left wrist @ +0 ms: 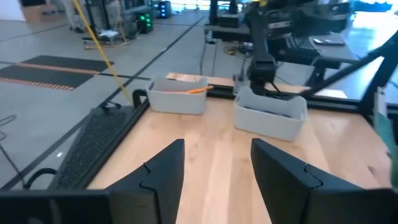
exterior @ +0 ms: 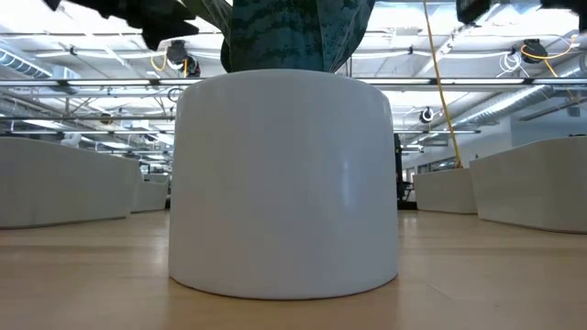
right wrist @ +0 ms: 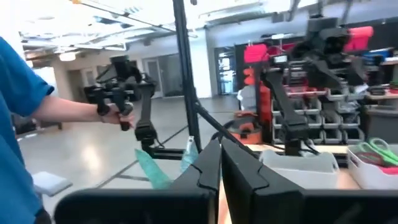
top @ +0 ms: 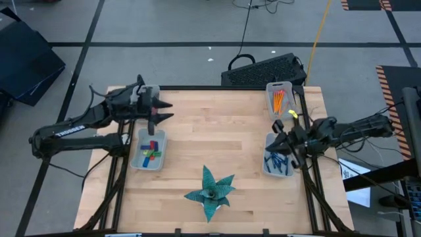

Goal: Sort crayons/erasers/pens/pencils in bins
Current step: Return to Home Position

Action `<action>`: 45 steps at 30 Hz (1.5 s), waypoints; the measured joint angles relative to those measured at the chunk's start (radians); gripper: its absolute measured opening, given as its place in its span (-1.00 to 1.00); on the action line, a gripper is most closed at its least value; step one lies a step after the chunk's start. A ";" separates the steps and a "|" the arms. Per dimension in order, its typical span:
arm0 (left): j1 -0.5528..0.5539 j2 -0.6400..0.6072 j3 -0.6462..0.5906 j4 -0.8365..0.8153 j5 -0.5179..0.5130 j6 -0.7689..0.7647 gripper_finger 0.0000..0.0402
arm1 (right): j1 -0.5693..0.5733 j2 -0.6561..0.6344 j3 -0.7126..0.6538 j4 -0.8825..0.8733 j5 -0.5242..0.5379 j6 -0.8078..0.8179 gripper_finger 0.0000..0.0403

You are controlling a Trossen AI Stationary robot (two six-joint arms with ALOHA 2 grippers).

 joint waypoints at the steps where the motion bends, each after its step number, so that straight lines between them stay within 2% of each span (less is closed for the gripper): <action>1: 0.002 -0.020 -0.020 0.000 0.009 0.002 -0.07 | 0.001 -0.010 -0.037 0.032 0.000 -0.001 -0.96; 7: 0.011 -0.194 -0.175 0.001 0.024 0.008 -0.07 | -0.023 -0.093 -0.177 0.084 -0.008 0.167 -0.96; 9: 0.011 -0.265 -0.226 0.004 0.022 0.020 -0.07 | -0.038 -0.133 -0.209 0.084 -0.041 0.181 -0.96; 14: 0.011 -0.412 -0.332 -0.030 -0.130 -0.106 -0.07 | -0.069 -0.235 -0.266 0.074 -0.066 0.185 -0.96; 16: 0.010 -0.451 -0.365 -0.027 -0.112 -0.144 -0.07 | -0.083 -0.277 -0.273 0.047 -0.072 0.186 -0.96; 20: 0.000 -0.517 -0.397 -0.018 0.024 -0.099 -0.07 | -0.110 -0.365 -0.274 -0.055 -0.123 0.196 -0.96; 24: -0.030 -0.577 -0.420 -0.021 -0.021 -0.119 -0.07 | -0.114 -0.435 -0.275 -0.073 -0.270 0.179 -0.96; 27: -0.088 -0.607 -0.421 -0.015 -0.106 -0.107 -0.07 | -0.113 -0.480 -0.275 -0.053 -0.347 0.116 -0.96; 32: -0.232 -0.620 -0.434 0.054 -0.211 -0.064 -0.07 | -0.113 -0.510 -0.275 -0.097 -0.345 0.063 -0.96; 36: -0.366 -0.620 -0.539 0.212 -0.294 -0.033 -0.07 | -0.113 -0.510 -0.275 -0.075 -0.352 0.166 -0.96; 40: -0.472 -0.626 -0.653 0.383 -0.394 0.018 -0.07 | -0.112 -0.511 -0.275 -0.031 -0.452 0.098 -0.96; 42: -0.510 -0.641 -0.682 0.389 -0.416 0.018 -0.07 | -0.112 -0.511 -0.275 -0.040 -0.443 0.064 -0.96; 45: -0.555 -0.665 -0.726 0.390 -0.423 0.008 -0.07 | -0.112 -0.511 -0.308 -0.015 -0.375 0.070 -0.96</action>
